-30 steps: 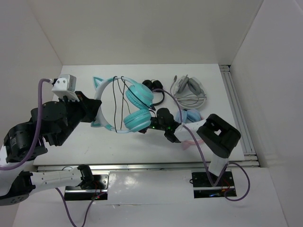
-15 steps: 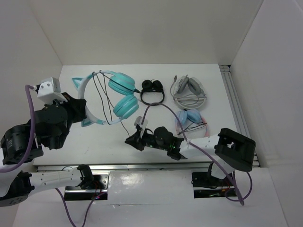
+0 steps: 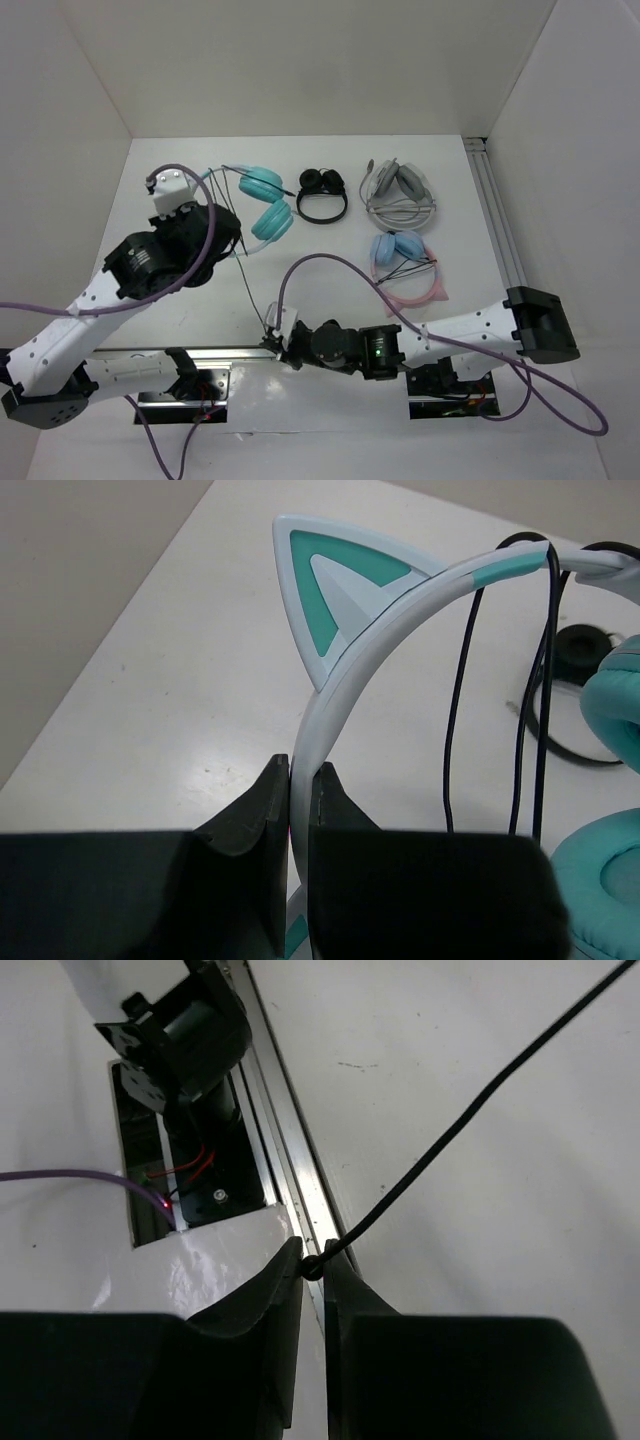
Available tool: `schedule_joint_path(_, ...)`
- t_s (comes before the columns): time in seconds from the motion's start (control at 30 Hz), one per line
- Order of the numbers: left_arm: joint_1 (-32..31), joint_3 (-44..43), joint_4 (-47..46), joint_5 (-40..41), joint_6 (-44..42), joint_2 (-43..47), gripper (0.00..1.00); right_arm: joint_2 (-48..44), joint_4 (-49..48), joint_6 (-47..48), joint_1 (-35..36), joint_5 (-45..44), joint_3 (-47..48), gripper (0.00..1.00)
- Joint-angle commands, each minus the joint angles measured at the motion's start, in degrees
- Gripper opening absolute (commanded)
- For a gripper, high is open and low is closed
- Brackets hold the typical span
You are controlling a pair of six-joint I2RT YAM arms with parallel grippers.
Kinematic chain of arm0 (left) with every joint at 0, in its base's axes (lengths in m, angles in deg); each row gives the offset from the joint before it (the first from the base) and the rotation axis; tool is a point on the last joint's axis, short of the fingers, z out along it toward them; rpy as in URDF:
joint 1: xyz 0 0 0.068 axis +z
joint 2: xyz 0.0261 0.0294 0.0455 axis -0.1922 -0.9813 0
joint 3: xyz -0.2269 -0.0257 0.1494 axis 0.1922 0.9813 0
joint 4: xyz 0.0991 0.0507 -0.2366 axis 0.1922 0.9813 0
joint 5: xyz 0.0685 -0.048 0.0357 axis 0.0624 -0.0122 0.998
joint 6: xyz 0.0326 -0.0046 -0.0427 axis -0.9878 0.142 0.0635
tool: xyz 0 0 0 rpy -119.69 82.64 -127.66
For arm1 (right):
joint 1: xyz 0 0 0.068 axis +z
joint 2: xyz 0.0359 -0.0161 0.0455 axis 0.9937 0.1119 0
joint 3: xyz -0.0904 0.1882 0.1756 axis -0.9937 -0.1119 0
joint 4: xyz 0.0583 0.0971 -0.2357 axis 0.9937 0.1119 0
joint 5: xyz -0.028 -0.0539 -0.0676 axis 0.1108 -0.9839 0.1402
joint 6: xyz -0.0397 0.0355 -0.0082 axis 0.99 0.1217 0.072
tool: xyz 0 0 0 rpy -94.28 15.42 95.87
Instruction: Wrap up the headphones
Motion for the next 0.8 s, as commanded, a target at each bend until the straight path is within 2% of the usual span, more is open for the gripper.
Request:
schedule_joint_path(0.0, 1.12, 1.34, -3.40, 3.11, 1.30, 0.45, 0.00, -3.57, 11.81, 4.35, 4.31, -8.78, 6.28, 0.00)
schedule_joint_path(0.1, 1.64, 1.97, -2.17, 2.50, -0.21, -1.92, 0.00, -4.27, 16.56, 7.08, 5.12, -10.36, 10.24, 0.00)
schedule_joint_path(0.23, 0.42, 3.27, -1.64, -0.75, -6.96, -3.34, 0.00, -4.27, 22.28, 11.38, 5.12, -16.41, 14.55, 0.00)
schedule_joint_path(0.3, -1.69, 5.56, -4.69, -1.81, -12.04, -1.94, 0.00, -4.88, 24.39, 13.50, 5.12, -17.04, 16.39, 0.00)
schedule_joint_path(0.47, -4.94, 11.72, -12.88, -10.59, -25.05, 2.54, 0.00, -3.75, 28.61, 21.41, 5.12, -22.47, 21.48, 0.00)
schedule_joint_path(0.6, -6.97, 14.00, -13.50, -15.60, -29.90, 5.01, 0.00, -2.60, 32.30, 25.72, 5.12, -27.93, 24.30, 0.00)
schedule_joint_path(0.77, -8.03, 14.62, -13.95, -25.00, -34.21, 6.33, 0.00, -2.60, 31.34, 31.95, 5.64, -34.71, 24.31, 0.00)
